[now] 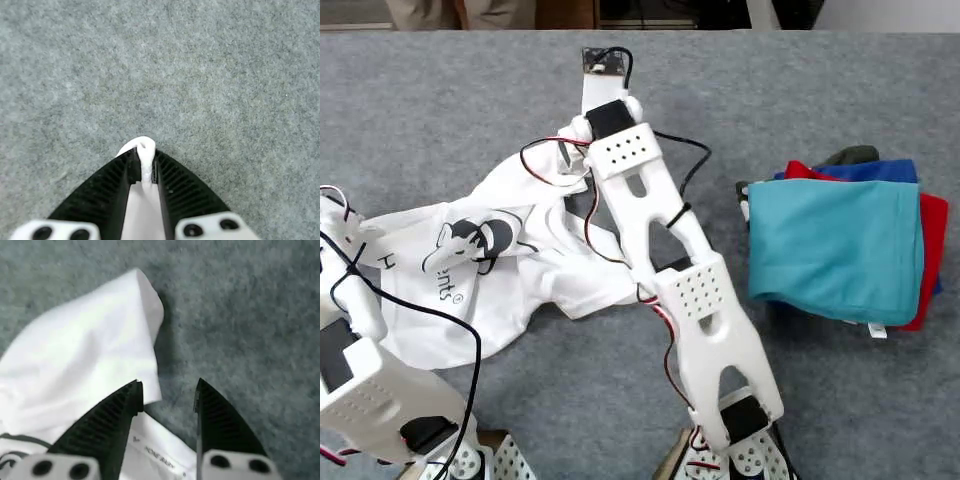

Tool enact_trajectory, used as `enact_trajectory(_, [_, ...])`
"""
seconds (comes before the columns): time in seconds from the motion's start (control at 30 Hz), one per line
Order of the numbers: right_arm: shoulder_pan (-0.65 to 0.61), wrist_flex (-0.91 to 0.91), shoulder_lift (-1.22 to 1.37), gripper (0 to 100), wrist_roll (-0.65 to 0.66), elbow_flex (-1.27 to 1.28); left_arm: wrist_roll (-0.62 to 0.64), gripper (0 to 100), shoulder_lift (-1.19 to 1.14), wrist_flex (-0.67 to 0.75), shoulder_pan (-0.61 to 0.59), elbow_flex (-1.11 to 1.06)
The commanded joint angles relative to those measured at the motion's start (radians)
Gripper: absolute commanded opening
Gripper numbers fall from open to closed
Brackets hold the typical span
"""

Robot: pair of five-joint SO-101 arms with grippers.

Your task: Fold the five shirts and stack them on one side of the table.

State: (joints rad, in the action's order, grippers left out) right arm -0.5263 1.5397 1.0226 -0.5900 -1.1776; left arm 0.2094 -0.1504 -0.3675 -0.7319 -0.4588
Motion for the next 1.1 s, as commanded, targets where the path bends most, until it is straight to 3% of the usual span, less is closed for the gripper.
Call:
enact_trajectory(0.0, [-0.028, -0.023, 0.038, 18.1, -0.015, -0.094, -0.003, 2, 0.007, -0.005, -0.005, 0.046])
enact_trajectory(0.53, [-0.050, 0.155, 0.180, 18.1, -0.066, -0.326, -0.003, 2, 0.007, -0.005, -0.005, 0.046])
enact_trajectory(1.07, [-0.056, 0.106, 0.219, 18.1, -0.069, -0.326, -0.003, 2, 0.007, -0.005, -0.005, 0.044])
